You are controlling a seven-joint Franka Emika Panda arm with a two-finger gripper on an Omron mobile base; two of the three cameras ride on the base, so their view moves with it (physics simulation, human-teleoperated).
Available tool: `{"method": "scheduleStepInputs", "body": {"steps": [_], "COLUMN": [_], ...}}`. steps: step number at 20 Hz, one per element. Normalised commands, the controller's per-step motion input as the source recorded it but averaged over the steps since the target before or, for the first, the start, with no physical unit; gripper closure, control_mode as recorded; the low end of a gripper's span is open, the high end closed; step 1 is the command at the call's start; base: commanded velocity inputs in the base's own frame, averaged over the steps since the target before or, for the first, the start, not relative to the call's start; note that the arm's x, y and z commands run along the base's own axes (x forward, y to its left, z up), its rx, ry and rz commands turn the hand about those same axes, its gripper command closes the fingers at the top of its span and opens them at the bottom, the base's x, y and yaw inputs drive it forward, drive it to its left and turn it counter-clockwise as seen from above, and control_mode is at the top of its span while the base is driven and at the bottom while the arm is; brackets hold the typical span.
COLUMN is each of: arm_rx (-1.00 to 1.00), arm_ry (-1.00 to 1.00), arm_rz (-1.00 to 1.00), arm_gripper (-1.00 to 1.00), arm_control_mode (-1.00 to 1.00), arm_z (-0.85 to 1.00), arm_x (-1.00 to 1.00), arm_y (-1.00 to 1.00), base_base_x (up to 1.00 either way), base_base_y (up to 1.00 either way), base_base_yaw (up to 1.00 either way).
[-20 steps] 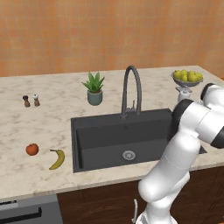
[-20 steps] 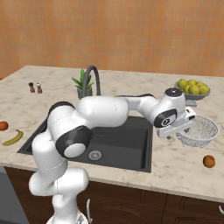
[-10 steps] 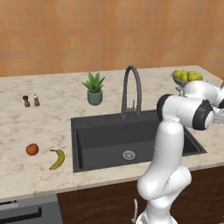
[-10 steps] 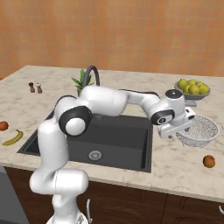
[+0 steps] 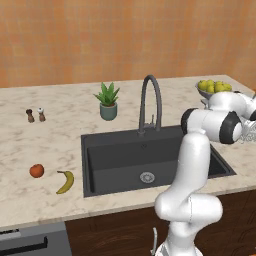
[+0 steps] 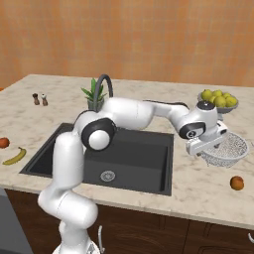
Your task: Put the colander in the sink, put the orange, banana, peach in the colander, and turn on the sink faucet and pour water over the colander.
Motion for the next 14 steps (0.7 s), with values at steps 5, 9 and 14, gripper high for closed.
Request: {"method": "scheduleStepInputs", "body": {"steps": [5, 9, 14], "arm_rx": [-0.13, -0.10, -0.06], "arm_ry": [0.03, 0.01, 0.00], "arm_rz": [0.00, 0.00, 0.00], "arm_gripper": [-1.00, -1.00, -1.00], "arm_control_mode": [-1.00, -1.00, -1.00], "arm_z": [-0.37, -0.51, -0.64], "arm_x": [0.13, 0.00, 0.07], "arm_y": [0.00, 0.00, 0.00], "base_base_x": [0.00, 0.00, 0.00], "base_base_y": [0.00, 0.00, 0.00], "base_base_yaw": [0.00, 0.00, 0.00]}}
